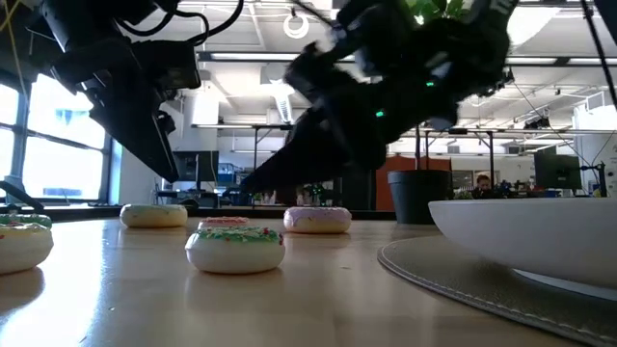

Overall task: Pick & Place donuts
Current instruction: Put the small pink donut into the right white plate

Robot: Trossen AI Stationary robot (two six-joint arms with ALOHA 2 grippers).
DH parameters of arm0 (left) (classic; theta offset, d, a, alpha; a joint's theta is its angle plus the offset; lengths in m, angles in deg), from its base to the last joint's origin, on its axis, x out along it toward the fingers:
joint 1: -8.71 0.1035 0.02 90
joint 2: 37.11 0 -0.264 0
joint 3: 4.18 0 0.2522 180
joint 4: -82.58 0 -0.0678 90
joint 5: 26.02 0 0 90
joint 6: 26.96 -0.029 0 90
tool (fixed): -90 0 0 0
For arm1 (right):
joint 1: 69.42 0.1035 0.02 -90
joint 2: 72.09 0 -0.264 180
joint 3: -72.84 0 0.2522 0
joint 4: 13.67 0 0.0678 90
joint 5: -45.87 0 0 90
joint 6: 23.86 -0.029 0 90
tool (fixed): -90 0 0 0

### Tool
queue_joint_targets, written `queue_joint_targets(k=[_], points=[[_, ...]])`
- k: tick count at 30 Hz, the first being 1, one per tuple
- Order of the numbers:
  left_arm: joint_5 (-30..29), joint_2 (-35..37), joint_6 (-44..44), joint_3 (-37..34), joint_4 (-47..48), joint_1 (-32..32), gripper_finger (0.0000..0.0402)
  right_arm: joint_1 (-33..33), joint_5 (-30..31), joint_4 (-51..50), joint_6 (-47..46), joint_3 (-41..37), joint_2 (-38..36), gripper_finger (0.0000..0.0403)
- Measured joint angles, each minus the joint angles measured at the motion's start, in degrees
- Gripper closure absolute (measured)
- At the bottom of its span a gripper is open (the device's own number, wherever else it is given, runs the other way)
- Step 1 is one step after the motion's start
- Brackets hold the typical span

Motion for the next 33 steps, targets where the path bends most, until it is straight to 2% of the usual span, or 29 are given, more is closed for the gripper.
queue_joint_targets(k=[5,9,12,15,17,20,25,33], points=[[-0.1,0.0,0.0,0.0,0.0,0.0,0.026,0.2,4.7,-17.4,0.2,10.7,4.5,0.0258],[0.0,0.0,0.0,0.0,0.0,0.0,0.026,0.2,5.3,-22.8,0.2,14.1,6.0,0.0272],[-0.1,0.0,0.0,0.0,0.0,0.0,0.026,0.2,4.7,-23.3,0.1,14.3,6.0,0.0311],[0.0,0.0,0.0,0.0,0.0,0.0,0.026,0.2,5.0,-23.7,0.0,14.3,5.6,0.0376],[-0.1,0.0,0.0,0.0,0.0,0.0,0.026,0.2,5.6,-24.9,-0.7,14.2,4.5,0.0389],[-0.3,0.0,0.2,0.0,-0.2,0.0,0.026,0.9,8.2,-30.3,-2.0,14.0,1.0,0.0378],[-0.3,0.1,0.2,0.0,-0.1,0.0,0.026,4.2,16.9,-46.4,-4.3,14.2,-10.3,0.0395],[-0.8,0.0,0.1,0.0,-1.4,0.0,0.026,13.0,20.6,-73.7,-21.0,12.6,-26.2,0.0397]])
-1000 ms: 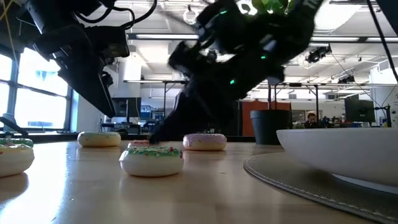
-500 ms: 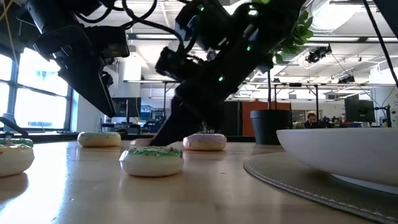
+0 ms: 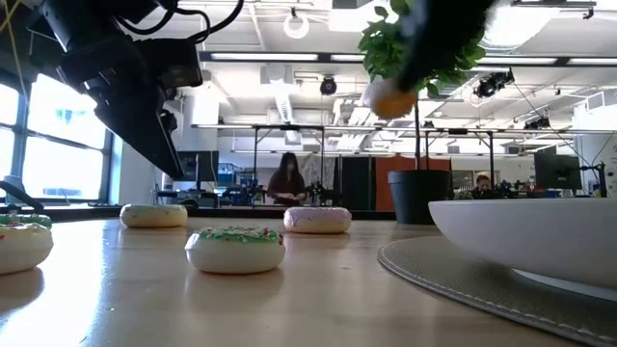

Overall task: Pick & Place donuts
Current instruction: Put the small pink donut into the right white plate

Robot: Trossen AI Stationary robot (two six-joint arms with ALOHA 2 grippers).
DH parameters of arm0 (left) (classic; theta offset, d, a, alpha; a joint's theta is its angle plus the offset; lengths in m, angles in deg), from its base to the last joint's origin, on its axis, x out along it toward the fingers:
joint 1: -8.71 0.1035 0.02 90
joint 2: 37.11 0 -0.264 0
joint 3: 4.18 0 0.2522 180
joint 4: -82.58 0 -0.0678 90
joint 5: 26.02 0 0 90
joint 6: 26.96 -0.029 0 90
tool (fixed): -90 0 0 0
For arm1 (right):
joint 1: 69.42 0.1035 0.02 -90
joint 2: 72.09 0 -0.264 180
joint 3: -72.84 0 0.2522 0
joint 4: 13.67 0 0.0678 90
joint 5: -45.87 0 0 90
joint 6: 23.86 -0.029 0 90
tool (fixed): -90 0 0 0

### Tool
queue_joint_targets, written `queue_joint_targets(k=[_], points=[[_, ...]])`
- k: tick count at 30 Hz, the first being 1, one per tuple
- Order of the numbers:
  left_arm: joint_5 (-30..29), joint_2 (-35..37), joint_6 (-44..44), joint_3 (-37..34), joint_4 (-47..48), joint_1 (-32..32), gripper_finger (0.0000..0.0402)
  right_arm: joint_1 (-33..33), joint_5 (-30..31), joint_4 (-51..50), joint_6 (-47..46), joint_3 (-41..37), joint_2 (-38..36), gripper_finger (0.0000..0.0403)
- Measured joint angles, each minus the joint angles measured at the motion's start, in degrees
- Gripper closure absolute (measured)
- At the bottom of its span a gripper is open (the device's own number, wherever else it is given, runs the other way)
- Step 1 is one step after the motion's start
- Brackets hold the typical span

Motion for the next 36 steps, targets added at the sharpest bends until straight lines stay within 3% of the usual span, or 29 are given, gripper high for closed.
queue_joint_targets(k=[7,16,27,36], points=[[-0.1,0.0,-0.2,0.0,-1.6,0.0,0.026,9.1,-4.8,-4.2,-22.2,-13.1,-11.7,0.0397],[-0.2,0.0,-0.1,0.0,-4.9,0.0,0.026,19.4,-9.6,-3.4,-39.4,-30.4,-21.6,0.0397],[-0.2,0.0,-0.1,0.0,-7.0,0.0,0.026,20.4,-6.3,1.6,-41.0,-39.8,-23.3,0.0365],[-0.2,0.0,-0.1,0.0,-7.1,0.0,0.026,20.4,-8.4,1.8,-39.4,-38.1,-23.3,0.0308]])
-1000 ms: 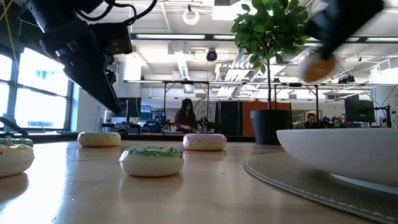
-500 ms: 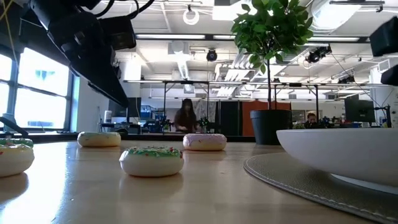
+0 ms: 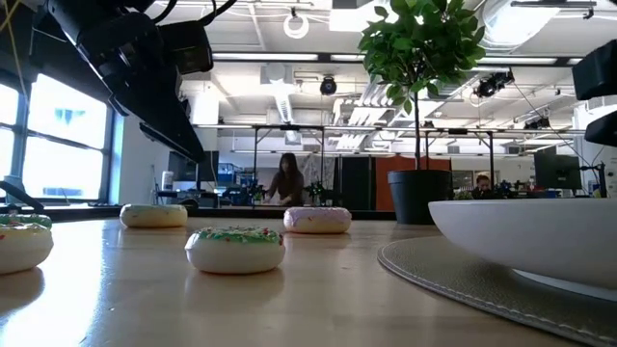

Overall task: Pick & Place donuts
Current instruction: Put the small pink donut into the right white plate, then put the bottom small green donut into the right white plate

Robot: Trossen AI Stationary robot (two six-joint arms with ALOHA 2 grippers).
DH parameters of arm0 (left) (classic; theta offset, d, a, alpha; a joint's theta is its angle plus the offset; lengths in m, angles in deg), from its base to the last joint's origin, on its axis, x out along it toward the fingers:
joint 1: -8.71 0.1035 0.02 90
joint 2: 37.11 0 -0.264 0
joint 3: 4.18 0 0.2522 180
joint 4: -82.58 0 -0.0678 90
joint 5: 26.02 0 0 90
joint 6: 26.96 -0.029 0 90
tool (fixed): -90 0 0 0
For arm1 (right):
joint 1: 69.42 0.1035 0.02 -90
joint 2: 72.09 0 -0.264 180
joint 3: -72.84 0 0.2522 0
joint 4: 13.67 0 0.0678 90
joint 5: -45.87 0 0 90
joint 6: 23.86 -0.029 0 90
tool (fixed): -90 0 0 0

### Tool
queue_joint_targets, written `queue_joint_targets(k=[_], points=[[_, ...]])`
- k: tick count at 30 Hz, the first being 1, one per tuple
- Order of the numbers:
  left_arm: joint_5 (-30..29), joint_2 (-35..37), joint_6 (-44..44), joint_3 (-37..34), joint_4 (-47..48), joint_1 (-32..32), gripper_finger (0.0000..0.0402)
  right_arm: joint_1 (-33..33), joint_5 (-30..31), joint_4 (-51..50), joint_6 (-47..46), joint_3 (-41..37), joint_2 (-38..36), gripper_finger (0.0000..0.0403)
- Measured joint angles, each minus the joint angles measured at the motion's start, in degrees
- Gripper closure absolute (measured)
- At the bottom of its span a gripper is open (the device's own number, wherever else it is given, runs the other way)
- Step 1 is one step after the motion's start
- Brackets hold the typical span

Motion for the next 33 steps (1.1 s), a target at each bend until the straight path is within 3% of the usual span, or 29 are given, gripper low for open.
queue_joint_targets(k=[8,13,16,19,22,26,33], points=[[0.0,0.0,0.0,0.0,0.0,0.0,0.026,0.0,-1.8,-0.6,1.6,4.3,0.0,0.0244],[0.5,0.0,0.1,0.0,-0.8,0.0,0.026,0.0,6.4,1.7,7.1,8.2,0.0,0.0225],[1.1,0.0,0.2,0.0,-1.4,0.0,0.026,-0.6,15.3,12.9,15.9,8.2,0.0,0.0224],[4.0,0.0,-0.1,0.0,-3.4,0.0,0.026,-2.4,17.7,30.8,28.6,5.9,0.6,0.0228],[8.0,0.0,-0.7,0.0,-5.7,0.0,0.026,-4.8,16.0,46.0,39.8,4.1,3.7,0.0231],[10.8,0.0,-0.3,0.0,-7.1,0.0,0.026,-9.0,11.8,57.9,49.6,4.0,10.5,0.0229],[6.2,0.0,0.4,0.0,-6.6,0.0,0.026,-16.9,0.6,72.5,51.8,6.2,25.2,0.0236]])
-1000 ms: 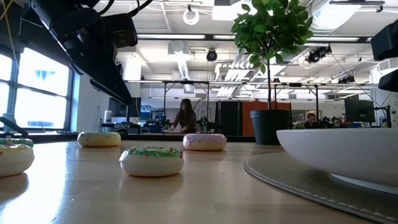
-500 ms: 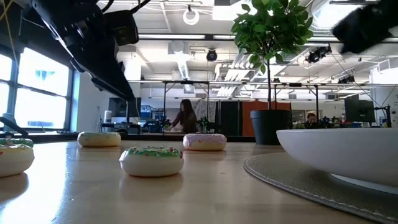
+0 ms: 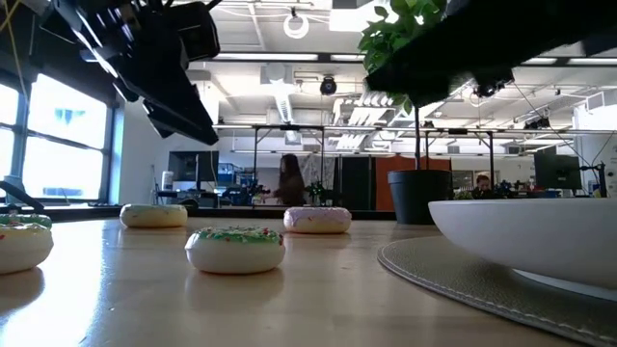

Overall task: Pick & Place donuts
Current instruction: Put the bottom small green donut into the right white plate

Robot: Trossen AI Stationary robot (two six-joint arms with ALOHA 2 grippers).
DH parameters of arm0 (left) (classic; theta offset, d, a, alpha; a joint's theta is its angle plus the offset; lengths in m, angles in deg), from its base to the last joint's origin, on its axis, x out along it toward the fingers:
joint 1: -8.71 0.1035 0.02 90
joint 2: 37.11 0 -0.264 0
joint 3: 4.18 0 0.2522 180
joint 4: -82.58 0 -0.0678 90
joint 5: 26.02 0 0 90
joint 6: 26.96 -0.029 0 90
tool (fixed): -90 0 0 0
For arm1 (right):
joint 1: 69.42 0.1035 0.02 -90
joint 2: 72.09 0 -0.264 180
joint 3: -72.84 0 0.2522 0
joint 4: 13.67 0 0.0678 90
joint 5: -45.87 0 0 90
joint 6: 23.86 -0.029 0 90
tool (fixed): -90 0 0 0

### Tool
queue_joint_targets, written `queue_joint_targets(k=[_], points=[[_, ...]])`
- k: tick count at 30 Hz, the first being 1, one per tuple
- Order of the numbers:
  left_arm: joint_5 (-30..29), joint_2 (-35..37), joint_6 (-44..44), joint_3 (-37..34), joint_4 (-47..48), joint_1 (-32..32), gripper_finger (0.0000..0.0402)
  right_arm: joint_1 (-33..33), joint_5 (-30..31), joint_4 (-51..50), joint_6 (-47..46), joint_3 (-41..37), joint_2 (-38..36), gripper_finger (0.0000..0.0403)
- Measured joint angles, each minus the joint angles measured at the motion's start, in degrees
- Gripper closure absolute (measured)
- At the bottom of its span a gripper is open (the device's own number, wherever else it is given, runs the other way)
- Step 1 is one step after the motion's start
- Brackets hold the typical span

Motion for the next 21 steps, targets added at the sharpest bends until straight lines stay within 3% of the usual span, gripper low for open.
queue_joint_targets(k=[8,16,21], points=[[-1.1,0.0,-0.1,0.0,0.1,0.0,0.026,-5.2,-10.3,-2.1,-3.4,14.5,14.2,0.0242],[-7.6,0.0,5.0,0.0,4.1,0.0,0.026,-7.9,-15.4,-24.8,-5.0,29.4,23.7,0.0247],[-9.1,0.0,5.4,0.0,9.8,0.0,0.026,-8.0,-19.1,-26.7,-6.2,32.7,26.6,0.0266]])
